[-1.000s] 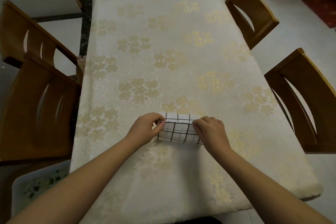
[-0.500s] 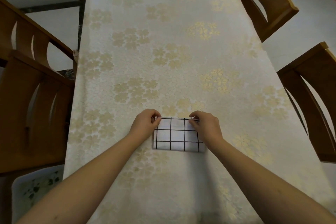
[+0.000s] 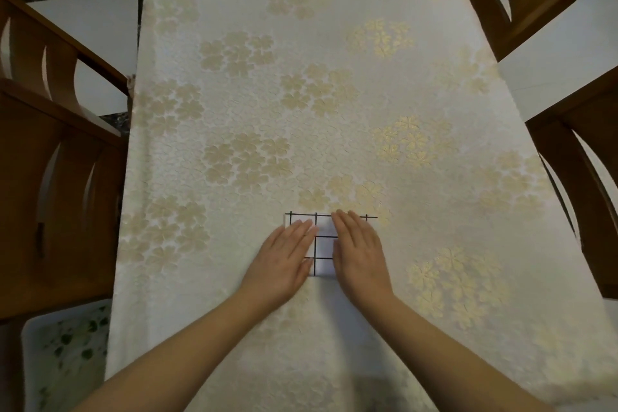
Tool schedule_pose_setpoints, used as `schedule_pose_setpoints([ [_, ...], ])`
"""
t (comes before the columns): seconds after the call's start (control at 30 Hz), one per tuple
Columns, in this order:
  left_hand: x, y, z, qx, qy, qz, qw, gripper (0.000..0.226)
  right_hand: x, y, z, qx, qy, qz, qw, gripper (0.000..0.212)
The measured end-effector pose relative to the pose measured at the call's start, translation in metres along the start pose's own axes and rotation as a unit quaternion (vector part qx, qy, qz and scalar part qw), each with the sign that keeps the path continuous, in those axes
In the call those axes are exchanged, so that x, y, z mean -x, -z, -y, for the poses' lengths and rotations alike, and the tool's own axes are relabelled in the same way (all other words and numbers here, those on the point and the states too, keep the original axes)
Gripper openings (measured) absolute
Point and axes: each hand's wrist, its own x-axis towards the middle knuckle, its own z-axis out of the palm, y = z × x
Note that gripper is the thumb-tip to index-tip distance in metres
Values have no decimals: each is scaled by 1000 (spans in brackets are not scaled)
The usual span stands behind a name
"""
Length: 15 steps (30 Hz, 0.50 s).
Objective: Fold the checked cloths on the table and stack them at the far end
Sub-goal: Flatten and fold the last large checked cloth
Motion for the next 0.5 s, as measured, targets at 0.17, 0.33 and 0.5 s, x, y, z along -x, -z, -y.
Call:
schedule_pose_setpoints([
  [0.17, 0, -13, 3, -48, -23, 82, 995, 58, 4, -15, 14, 34, -34, 79, 996, 57],
  [0.33, -2, -12, 5, -63, -31, 103, 992, 58, 13, -20, 5, 82, -74, 100, 989, 56],
  [0.5, -2, -10, 2, -64, -16, 114, 991, 59, 17, -19, 0, 93, -88, 119, 985, 63],
])
